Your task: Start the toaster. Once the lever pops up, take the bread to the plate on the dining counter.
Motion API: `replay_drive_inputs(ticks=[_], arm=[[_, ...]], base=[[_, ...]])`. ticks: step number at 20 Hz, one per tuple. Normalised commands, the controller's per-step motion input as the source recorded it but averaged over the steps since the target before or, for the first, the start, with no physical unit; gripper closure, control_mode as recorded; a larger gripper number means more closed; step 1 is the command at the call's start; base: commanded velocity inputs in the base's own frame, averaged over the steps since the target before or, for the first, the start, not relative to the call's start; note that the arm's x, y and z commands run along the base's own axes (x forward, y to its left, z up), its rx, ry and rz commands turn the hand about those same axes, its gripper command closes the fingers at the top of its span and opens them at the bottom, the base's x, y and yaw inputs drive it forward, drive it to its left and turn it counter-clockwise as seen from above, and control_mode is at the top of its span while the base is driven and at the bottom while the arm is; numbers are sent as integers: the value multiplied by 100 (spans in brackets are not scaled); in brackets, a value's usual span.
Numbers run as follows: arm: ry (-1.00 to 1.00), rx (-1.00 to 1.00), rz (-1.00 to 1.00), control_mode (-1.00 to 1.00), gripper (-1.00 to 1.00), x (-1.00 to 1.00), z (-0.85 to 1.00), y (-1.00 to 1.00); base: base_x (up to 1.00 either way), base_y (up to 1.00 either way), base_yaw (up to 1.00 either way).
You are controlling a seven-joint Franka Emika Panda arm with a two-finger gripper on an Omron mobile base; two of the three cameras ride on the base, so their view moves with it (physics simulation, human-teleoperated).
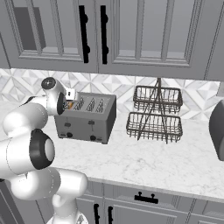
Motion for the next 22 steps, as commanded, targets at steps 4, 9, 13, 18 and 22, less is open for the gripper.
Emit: replay_drive_inputs(ticks=[4, 9, 13, 18, 22], arm=[[0, 0, 0, -100, -100, 0, 0, 0], [0, 0, 0, -100, -100, 0, 0, 0], [0, 0, 0, -100, -100, 0, 0, 0], [0, 0, 0, -100, -100, 0, 0, 0], [0, 0, 0, -100, -100, 0, 0, 0]], base=[[0, 0, 0], [0, 0, 0], [0, 0, 0], [0, 0, 0], [0, 0, 0]])
